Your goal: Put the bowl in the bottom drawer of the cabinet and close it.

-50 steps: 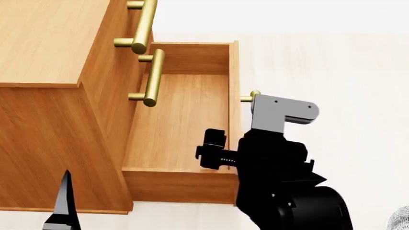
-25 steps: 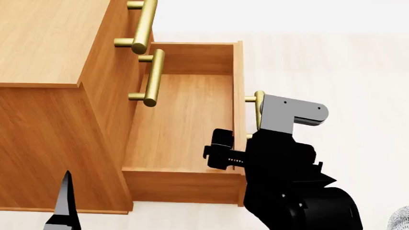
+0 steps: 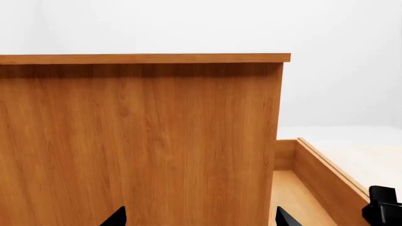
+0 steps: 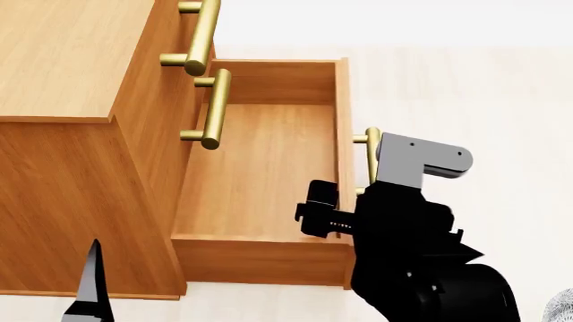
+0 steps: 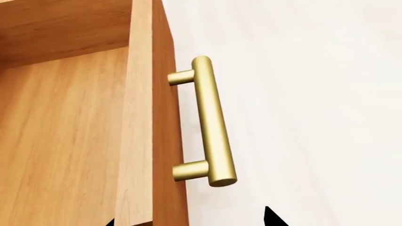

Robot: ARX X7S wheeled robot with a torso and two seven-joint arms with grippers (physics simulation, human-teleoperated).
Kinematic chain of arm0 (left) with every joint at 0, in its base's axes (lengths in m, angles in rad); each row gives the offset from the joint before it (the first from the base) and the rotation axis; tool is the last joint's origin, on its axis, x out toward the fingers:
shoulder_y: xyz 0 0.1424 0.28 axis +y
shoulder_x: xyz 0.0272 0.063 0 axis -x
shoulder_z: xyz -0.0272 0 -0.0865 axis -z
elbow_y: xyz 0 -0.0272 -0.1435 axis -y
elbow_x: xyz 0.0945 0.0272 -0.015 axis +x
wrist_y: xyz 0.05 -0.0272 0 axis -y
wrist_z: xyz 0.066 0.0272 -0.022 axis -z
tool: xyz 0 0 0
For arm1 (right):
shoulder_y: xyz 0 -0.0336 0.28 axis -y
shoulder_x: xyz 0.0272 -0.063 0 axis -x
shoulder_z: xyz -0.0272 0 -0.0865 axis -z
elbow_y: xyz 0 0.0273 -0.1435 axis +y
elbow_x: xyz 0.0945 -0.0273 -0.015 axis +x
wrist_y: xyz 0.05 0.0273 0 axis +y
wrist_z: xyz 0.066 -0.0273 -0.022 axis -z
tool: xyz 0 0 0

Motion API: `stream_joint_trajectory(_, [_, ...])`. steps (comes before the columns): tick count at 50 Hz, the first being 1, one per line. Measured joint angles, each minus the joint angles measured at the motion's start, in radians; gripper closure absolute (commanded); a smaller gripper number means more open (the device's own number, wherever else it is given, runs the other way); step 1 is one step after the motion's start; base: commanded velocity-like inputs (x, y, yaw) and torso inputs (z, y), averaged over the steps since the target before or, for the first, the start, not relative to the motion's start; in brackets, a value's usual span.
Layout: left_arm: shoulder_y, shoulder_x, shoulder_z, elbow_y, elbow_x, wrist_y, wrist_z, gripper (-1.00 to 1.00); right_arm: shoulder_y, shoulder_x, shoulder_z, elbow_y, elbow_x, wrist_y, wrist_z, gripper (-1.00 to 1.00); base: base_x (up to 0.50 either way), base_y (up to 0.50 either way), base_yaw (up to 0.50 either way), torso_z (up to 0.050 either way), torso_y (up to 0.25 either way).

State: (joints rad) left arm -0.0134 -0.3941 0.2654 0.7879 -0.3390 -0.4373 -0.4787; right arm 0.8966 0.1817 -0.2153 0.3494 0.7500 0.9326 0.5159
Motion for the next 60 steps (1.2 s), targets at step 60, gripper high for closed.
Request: stream_joint_trajectory(60, [-0.003, -0.019, 0.012, -0.006, -0.013, 0.016, -0.02, -1.0, -0.039, 0.055, 0.049, -0.116, 0.083, -0.017, -0.028, -1.0, 0.0, 0.0, 0.0, 0.0, 0.0])
